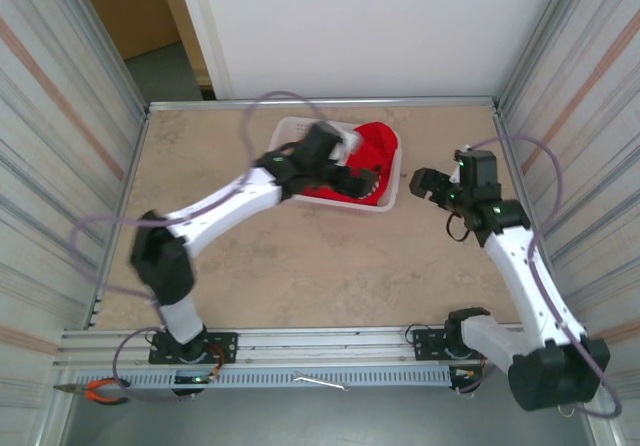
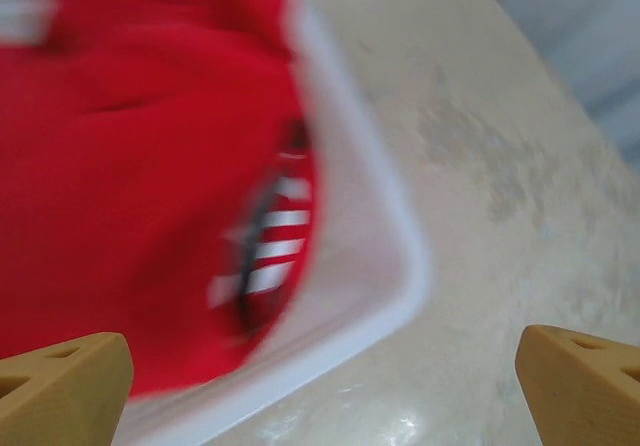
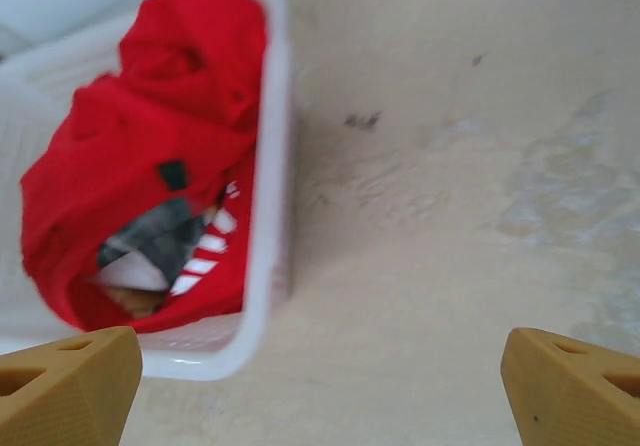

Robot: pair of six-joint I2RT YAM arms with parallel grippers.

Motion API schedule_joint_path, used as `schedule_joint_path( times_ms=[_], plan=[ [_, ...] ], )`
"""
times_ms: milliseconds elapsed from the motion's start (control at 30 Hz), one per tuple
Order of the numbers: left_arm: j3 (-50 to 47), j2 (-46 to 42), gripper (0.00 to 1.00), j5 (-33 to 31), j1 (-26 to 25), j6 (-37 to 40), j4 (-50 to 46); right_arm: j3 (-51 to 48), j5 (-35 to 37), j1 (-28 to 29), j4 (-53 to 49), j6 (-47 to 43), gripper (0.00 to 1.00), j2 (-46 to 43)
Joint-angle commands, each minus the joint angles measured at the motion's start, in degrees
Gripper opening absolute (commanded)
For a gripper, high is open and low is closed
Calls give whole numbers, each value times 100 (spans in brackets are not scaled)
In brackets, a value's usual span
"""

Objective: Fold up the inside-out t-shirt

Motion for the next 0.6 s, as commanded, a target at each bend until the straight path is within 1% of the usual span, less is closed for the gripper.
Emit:
schedule_joint_path(
  times_ms=[0, 133, 167, 200, 233, 333, 400, 567],
  plan=[
    [-1581, -1062, 99, 46, 611, -1543, 513, 553, -347, 531, -46, -435, 87, 798],
    [-3067, -2108, 99, -121, 828, -1882, 1027, 1312, -479, 964, -166, -594, 77, 2031],
    [-3285, -2226, 99, -74, 847, -1936, 1186, 1491, -522, 1000, -191, -600, 74, 2286],
    [-3476, -2297, 99, -21, 854, -1963, 1378, 1664, -563, 1022, -227, -591, 69, 2564],
    [-3590, -2293, 99, 68, 850, -1961, 1540, 1777, -550, 1024, -248, -578, 68, 2755],
    [-3646, -2043, 99, 404, 841, -1962, 1921, 1972, -392, 1008, -210, -547, 66, 3209],
    [-3561, -1725, 99, 576, 838, -1986, 2121, 2008, -348, 976, -192, -556, 66, 3403],
    [-2983, -762, 99, 603, 846, -1768, 2405, 1804, -204, 753, -205, -532, 64, 3576]
  ],
)
